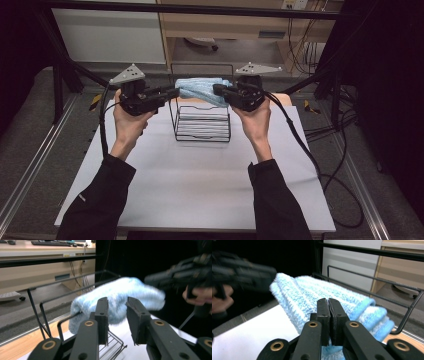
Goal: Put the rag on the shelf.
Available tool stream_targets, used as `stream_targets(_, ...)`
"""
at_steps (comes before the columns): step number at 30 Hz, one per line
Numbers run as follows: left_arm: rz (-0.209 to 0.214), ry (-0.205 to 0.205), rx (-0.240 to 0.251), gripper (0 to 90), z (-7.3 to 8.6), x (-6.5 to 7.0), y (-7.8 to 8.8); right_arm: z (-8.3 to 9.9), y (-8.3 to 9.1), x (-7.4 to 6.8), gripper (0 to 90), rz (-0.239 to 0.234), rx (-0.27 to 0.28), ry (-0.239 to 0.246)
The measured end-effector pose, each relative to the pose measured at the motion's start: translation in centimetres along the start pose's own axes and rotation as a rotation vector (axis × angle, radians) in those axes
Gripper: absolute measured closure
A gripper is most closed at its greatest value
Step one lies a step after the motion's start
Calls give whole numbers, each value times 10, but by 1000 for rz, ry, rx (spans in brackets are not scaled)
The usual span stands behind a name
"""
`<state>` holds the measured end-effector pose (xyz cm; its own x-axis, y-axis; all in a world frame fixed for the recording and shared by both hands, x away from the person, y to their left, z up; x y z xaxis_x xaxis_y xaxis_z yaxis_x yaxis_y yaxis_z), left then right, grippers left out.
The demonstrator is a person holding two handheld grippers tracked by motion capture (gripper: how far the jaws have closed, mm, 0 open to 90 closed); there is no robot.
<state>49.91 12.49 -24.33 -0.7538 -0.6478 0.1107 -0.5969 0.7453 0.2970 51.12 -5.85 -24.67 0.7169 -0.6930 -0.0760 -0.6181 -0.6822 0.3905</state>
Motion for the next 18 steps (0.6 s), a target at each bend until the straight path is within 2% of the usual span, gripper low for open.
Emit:
stream_targets(2, -14, 8, -6, 728, -4, -1, 1, 4, -1, 0, 880, -5, -4, 1)
stream_targets(5, -22, 18, -43, 771, -2, -2, -6, 11, -4, 1, 879, -6, -10, -1)
stream_targets(10, -4, 26, -114, 825, 16, 1, -22, 21, -4, 5, 878, -3, -19, -8)
stream_targets(14, -19, 15, -155, 844, 29, -1, -31, 30, -5, 10, 872, 0, -14, -13)
stream_targets(18, -40, -1, -173, 851, 36, -4, -37, 37, -8, 14, 869, 0, -13, -18)
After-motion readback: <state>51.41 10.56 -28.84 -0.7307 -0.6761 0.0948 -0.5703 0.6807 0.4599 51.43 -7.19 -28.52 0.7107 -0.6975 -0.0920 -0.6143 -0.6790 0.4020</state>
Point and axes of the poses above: each handheld gripper's, and its own axes: y roughly backward along the jaws, z roughly out of its underside, x roughly to its right, the point moved 8 cm from there along -y, roughly forward along the jaws, and after that the axes turned 4 degrees about -x, right-handed, at the moved point
